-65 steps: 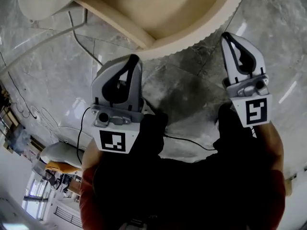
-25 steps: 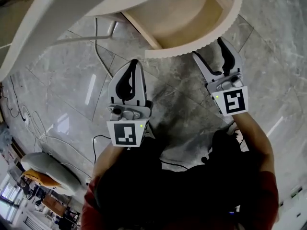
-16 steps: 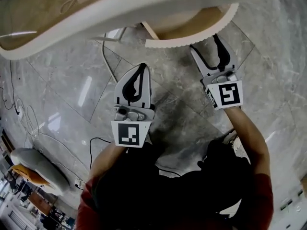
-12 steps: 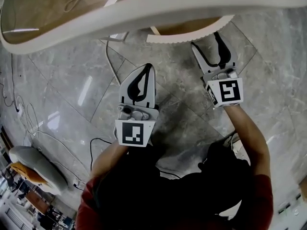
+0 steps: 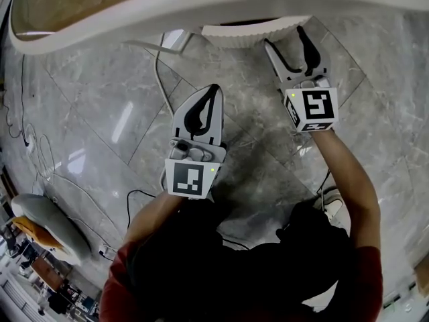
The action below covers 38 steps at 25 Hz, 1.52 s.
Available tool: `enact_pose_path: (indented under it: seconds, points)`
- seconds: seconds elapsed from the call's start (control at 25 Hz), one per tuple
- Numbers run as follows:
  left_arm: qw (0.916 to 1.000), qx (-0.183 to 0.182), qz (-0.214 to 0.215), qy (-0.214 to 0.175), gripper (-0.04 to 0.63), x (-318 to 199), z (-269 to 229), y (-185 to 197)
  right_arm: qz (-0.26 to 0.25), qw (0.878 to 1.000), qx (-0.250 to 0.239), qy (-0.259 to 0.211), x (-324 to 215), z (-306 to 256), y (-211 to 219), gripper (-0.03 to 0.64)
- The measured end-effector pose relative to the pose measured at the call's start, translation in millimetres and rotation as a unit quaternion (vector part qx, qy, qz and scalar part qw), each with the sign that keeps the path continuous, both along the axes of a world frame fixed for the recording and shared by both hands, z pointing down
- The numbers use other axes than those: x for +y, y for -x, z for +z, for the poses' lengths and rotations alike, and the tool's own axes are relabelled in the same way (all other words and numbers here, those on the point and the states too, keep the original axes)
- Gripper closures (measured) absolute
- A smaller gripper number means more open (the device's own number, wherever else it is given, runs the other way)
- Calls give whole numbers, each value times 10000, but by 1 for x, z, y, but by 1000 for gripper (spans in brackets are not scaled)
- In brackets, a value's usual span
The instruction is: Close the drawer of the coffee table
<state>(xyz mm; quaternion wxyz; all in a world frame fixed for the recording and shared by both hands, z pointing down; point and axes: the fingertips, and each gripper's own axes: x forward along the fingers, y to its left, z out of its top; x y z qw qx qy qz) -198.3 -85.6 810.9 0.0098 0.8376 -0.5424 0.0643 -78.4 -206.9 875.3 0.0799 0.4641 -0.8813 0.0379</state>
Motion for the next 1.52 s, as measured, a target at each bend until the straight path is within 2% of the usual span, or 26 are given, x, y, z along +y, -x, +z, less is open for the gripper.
enact_pose_path:
  seconds: [0.52, 0.96, 1.52]
  points:
    - [9999, 14, 33, 138, 583, 0, 8, -5, 58, 9999, -49, 116, -27, 1, 18, 313]
    - [9998, -21, 105, 146, 583, -2, 13, -11, 14, 10000, -53, 60, -27, 2, 19, 313]
    - [9995, -119, 149, 233, 583, -8, 23, -29, 271, 9991, -178, 275, 11, 10, -27, 313]
